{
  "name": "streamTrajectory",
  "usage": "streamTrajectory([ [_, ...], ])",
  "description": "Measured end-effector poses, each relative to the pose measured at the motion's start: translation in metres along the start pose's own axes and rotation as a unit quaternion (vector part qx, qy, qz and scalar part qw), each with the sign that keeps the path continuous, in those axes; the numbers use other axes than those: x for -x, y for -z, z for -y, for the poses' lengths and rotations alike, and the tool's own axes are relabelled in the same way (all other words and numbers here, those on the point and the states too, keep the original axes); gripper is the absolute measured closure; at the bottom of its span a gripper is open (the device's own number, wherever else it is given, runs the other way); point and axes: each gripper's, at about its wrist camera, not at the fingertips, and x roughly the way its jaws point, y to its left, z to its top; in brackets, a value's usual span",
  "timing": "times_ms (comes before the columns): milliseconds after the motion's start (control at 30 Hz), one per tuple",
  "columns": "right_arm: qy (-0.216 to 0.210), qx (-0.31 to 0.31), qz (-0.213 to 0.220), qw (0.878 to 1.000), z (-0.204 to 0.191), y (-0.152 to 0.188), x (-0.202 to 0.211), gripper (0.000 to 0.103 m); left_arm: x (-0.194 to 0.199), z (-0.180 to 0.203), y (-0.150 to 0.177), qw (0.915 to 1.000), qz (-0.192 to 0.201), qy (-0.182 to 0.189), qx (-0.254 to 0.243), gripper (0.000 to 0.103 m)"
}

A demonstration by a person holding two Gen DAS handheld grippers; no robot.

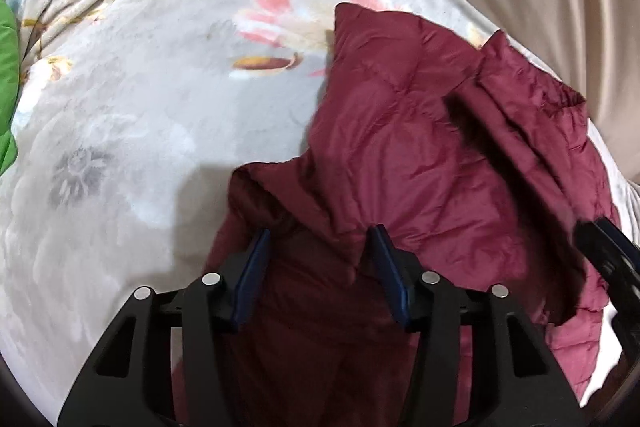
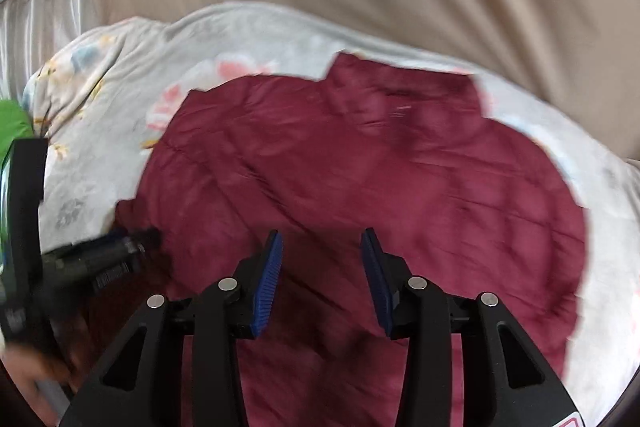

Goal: Fold large clothes

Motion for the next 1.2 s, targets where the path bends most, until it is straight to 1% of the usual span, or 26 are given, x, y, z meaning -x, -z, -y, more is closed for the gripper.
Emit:
streamTrajectory([
  [67,0.003,0.01,-0.011,1.0,-0.014,-0.005,-0.019,0.062,-0.004,-0.002,-0.001,1.0,-0.002,-0.003,-0.005,0.052],
  [133,0.015,0.024,-0.022,0.999,-0.019,-0.004,-0.035,0.082,-0.005,-0.002,-0.002,0.9999,-0.004,-0.003,-0.01,0.052],
  [167,0.023,0.021,-0.024,0.999,-0.015,-0.005,-0.039,0.093,-0.005,-0.001,-0.002,0.9999,-0.004,-0.004,-0.015,0.052],
  [200,0.019,0.005,-0.023,1.0,-0.006,-0.007,-0.038,0.097,-0.004,0.0,-0.001,0.9998,-0.003,-0.005,-0.019,0.052],
  [233,0.011,-0.031,-0.011,0.999,0.013,-0.007,-0.03,0.098,-0.005,0.0,-0.001,0.9997,-0.002,-0.005,-0.023,0.052],
  [300,0.015,-0.093,0.007,0.995,0.047,-0.005,-0.013,0.099,-0.005,0.0,0.001,0.9997,0.0,-0.006,-0.026,0.052],
  [333,0.021,-0.128,0.015,0.991,0.067,-0.001,-0.004,0.099,-0.005,0.001,0.001,0.9996,0.002,-0.006,-0.026,0.052],
  [367,0.027,-0.179,0.02,0.983,0.098,0.011,0.006,0.099,-0.006,0.002,0.002,0.9996,0.003,-0.008,-0.027,0.052],
  [400,0.034,-0.213,0.018,0.976,0.118,0.022,0.009,0.099,-0.007,0.003,0.002,0.9995,0.004,-0.012,-0.029,0.052],
  [433,0.053,-0.236,0.01,0.97,0.137,0.035,0.011,0.098,-0.006,0.005,0.003,0.9994,0.005,-0.016,-0.029,0.052],
  [467,0.067,-0.248,0.001,0.967,0.15,0.047,0.011,0.089,-0.006,0.006,0.003,0.9995,0.004,-0.017,-0.027,0.052],
  [533,0.082,-0.275,-0.02,0.958,0.175,0.076,0.015,0.088,0.004,0.003,0.004,0.9999,0.0,-0.003,-0.011,0.053],
  [567,0.077,-0.287,-0.021,0.954,0.183,0.085,0.019,0.087,0.009,0.001,0.005,0.9999,-0.003,0.012,-0.002,0.053],
  [633,0.054,-0.315,-0.007,0.948,0.195,0.102,0.035,0.077,0.022,-0.002,0.007,0.9986,-0.004,0.047,0.023,0.046],
  [667,0.046,-0.32,0.003,0.946,0.198,0.105,0.042,0.066,0.028,-0.004,0.008,0.9973,-0.005,0.063,0.037,0.043],
  [700,0.039,-0.324,0.018,0.945,0.2,0.106,0.051,0.057,0.031,-0.006,0.01,0.996,-0.007,0.075,0.048,0.039],
  [733,0.03,-0.325,0.031,0.945,0.202,0.104,0.057,0.052,0.031,-0.008,0.01,0.9945,-0.013,0.085,0.061,0.037],
  [767,0.016,-0.324,0.039,0.945,0.204,0.102,0.059,0.045,0.029,-0.009,0.01,0.9932,-0.017,0.09,0.071,0.037],
  [833,0.009,-0.324,0.041,0.945,0.21,0.098,0.057,0.043,0.023,-0.012,0.01,0.9902,-0.027,0.101,0.093,0.037],
  [900,0.015,-0.329,0.032,0.944,0.217,0.096,0.05,0.043,0.016,-0.015,0.009,0.9865,-0.036,0.109,0.117,0.037],
  [933,0.011,-0.342,0.027,0.939,0.223,0.102,0.048,0.043,0.015,-0.017,0.009,0.9852,-0.036,0.111,0.126,0.037],
  [967,-0.005,-0.368,0.027,0.929,0.229,0.107,0.049,0.043,0.015,-0.019,0.007,0.9837,-0.034,0.115,0.134,0.037],
  [1033,-0.019,-0.394,0.043,0.918,0.236,0.115,0.057,0.043,0.013,-0.023,0.006,0.9821,-0.035,0.117,0.143,0.037],
  [1133,-0.019,-0.411,0.07,0.909,0.246,0.13,0.081,0.042,0.009,-0.026,0.003,0.9803,-0.039,0.121,0.151,0.037],
  [1200,-0.031,-0.417,0.066,0.906,0.249,0.131,0.08,0.041,0.006,-0.026,0.001,0.9804,-0.04,0.12,0.151,0.037],
])
